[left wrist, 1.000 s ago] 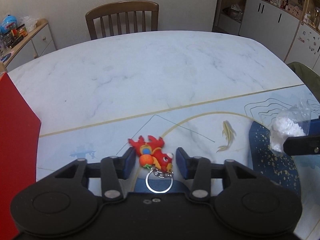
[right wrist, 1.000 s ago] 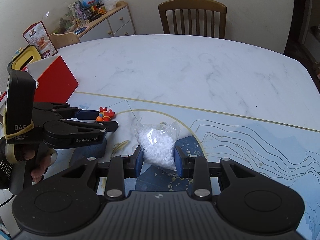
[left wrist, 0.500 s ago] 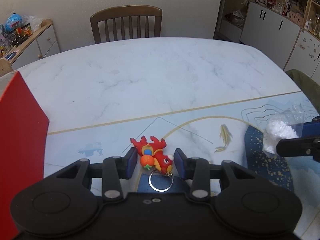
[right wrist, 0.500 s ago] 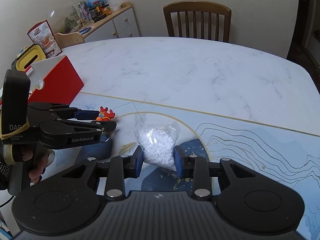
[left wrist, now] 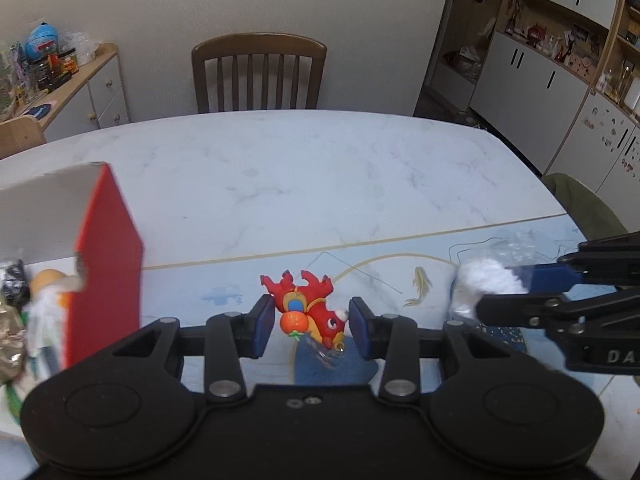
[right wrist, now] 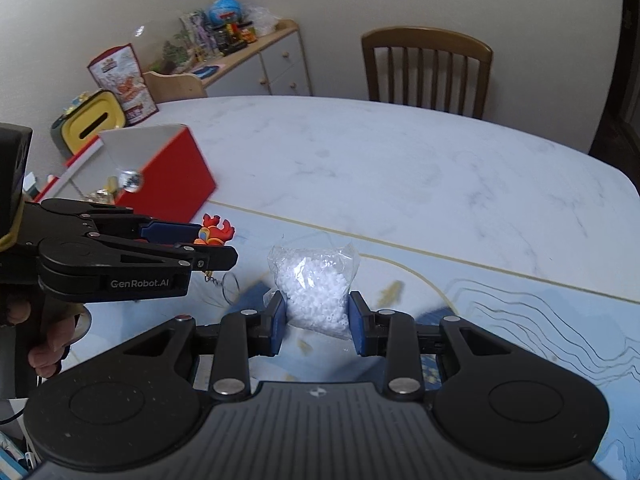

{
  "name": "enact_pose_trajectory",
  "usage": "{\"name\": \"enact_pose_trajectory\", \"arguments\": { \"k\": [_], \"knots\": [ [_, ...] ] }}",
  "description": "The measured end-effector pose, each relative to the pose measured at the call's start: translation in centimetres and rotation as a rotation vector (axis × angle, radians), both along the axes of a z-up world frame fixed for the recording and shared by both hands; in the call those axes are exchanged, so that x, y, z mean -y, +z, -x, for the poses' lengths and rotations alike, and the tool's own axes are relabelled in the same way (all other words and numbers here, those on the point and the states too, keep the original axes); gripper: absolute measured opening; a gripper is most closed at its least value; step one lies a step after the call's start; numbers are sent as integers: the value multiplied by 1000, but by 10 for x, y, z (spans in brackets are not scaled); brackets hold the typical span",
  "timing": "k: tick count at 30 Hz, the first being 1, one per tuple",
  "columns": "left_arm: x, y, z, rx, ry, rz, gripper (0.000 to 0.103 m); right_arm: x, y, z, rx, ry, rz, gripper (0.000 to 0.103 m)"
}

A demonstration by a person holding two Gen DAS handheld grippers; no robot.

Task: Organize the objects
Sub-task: 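Carry the red bird keychain and bead bag over the box with both tools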

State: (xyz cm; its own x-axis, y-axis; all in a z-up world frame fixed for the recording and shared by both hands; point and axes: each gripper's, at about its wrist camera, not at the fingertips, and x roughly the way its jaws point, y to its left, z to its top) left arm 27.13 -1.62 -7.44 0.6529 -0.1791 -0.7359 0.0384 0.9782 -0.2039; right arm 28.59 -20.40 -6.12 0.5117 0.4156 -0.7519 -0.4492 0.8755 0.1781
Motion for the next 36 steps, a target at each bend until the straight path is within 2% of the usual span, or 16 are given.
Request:
{"name": "enact_pose_trajectory", "arguments": {
  "k": [9,20,30,36],
  "knots": [
    [-48,23,22,1,38,22,39,-55,26,9,38,59,-11,32],
    [-120,48,44,51,74,14,39,-135,48,14,74,122,-22,32],
    [-188,55,52,73,125,-2,39,-207,57,15,98,155,-27,32],
    [-222,46,48,65,157,-19,39,-244,55,11,101,170,-15,32]
  ]
}}
